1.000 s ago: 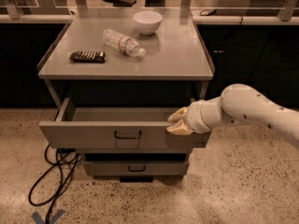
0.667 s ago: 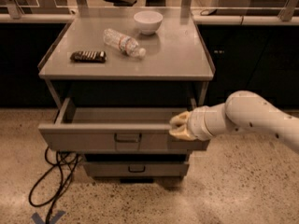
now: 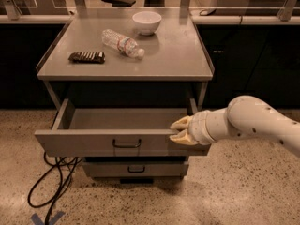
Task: Open top drawer
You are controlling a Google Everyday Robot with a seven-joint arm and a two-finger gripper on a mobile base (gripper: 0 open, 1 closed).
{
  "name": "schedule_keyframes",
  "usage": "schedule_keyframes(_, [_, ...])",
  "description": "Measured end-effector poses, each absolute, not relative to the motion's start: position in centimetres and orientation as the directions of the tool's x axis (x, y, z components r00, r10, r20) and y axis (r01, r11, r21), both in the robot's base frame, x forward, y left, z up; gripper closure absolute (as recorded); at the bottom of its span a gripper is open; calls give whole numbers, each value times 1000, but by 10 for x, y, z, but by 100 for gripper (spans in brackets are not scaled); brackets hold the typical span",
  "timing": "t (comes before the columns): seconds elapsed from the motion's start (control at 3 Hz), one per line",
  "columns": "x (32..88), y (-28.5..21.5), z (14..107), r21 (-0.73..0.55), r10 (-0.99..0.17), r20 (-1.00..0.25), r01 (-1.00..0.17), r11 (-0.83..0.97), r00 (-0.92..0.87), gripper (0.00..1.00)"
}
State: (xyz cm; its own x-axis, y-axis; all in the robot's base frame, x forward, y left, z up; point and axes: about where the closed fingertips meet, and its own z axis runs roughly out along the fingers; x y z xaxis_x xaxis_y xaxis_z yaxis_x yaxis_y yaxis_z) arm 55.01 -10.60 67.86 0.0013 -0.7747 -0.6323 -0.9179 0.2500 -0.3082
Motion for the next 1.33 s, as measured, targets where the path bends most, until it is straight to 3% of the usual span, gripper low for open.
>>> schedule_keyframes(1.33, [530,-109,679,-309,-777,-629,-917,252,-1,100])
